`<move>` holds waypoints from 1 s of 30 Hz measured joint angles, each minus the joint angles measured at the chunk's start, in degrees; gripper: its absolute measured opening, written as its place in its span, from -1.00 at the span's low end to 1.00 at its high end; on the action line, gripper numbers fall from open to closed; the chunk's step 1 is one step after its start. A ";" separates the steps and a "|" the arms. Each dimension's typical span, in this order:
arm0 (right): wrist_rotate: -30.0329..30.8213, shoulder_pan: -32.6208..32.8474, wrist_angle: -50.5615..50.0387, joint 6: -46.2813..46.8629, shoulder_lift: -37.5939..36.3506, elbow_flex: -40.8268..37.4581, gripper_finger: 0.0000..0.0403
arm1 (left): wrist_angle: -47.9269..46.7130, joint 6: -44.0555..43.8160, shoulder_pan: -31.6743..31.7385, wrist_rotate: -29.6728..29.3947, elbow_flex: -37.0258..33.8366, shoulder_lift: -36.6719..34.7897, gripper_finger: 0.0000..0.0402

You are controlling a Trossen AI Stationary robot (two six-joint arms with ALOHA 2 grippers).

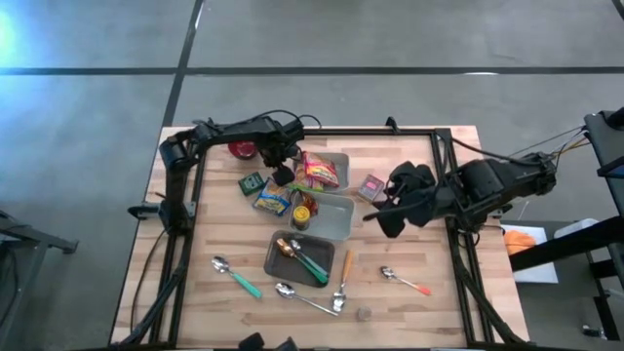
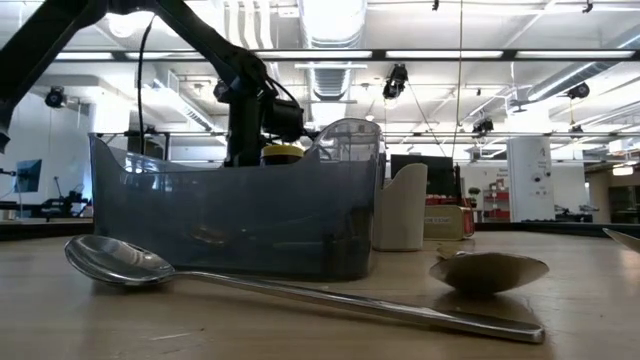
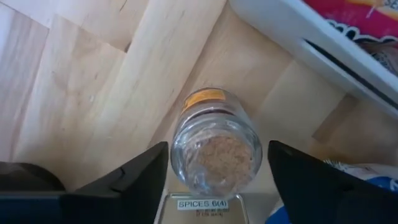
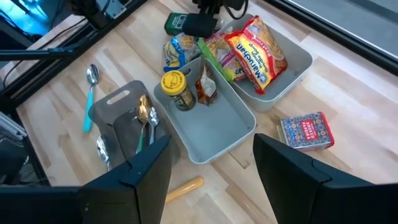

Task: Pick & Place Food Item
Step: Put the top brown seasoning bottle into the bottom gray bin

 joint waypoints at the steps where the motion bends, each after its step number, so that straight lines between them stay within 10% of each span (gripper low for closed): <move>1: -0.02 0.23 0.00 0.02 0.02 0.00 0.10 | 0.12 0.01 0.00 0.00 0.00 0.04 0.29; 10: 0.11 0.61 0.04 0.48 0.39 -0.11 0.10 | 1.49 0.23 0.01 -0.02 0.00 -0.07 -0.16; 30: 0.07 0.63 0.06 0.64 0.66 -0.62 0.10 | -8.12 -4.70 0.05 1.10 0.41 -11.02 -0.17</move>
